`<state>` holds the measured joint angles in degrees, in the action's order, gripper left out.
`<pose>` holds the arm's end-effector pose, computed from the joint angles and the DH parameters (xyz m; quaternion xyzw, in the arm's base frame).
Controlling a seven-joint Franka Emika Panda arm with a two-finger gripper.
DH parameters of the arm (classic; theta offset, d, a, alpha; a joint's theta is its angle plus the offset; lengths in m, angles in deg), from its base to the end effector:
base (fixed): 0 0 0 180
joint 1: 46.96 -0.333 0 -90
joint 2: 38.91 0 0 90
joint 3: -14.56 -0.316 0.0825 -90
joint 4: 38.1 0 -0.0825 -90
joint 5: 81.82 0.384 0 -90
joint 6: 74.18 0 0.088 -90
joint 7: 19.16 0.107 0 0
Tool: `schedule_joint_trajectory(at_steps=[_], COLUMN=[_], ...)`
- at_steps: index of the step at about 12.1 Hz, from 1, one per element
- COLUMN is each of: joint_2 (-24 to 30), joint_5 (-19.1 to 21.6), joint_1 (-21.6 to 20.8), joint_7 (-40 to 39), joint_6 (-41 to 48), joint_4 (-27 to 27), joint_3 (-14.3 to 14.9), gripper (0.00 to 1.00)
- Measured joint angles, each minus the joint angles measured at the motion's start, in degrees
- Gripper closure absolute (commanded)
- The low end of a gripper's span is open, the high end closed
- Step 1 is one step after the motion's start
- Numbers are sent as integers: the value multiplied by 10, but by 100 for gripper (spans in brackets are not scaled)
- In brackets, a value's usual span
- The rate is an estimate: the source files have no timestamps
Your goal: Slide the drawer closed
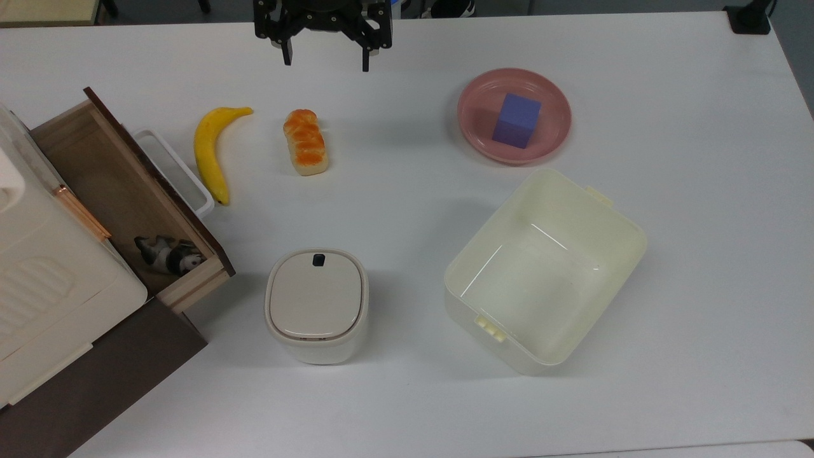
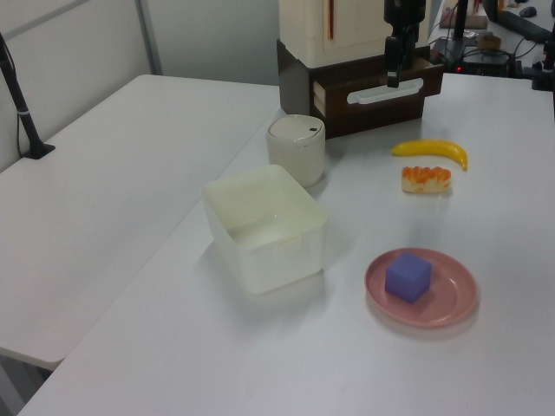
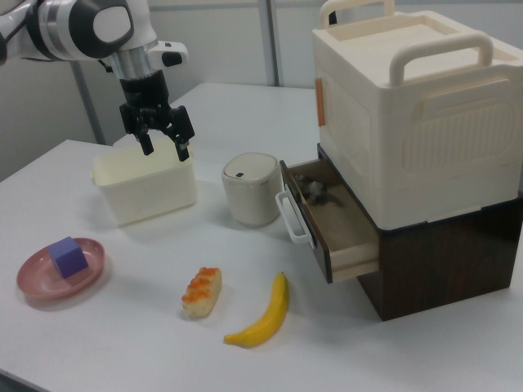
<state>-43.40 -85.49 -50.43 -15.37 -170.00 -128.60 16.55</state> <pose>0.5862 0.0096 0.5849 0.9993 -0.0171 0.0088 0.0329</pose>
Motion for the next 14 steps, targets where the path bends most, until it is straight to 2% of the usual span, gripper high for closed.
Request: schedule_joint_trajectory(at_steps=[6,7,8,10,11,12,14], joint_2=[0,-1,-2,-3,-3,-3,-3], joint_5=[3,6,8,8,8,8,8], joint_1=[0,1,1,2,2,2,2], joint_7=[0,0,0,-16,-24,-29,-33], joint_6=[10,10,10,10,10,10,10], joint_4=[-1,-2,-2,-3,-3,-3,-3], joint_3=[0,0,0,0,0,0,1], gripper=[0,12,41,72,94,100,100])
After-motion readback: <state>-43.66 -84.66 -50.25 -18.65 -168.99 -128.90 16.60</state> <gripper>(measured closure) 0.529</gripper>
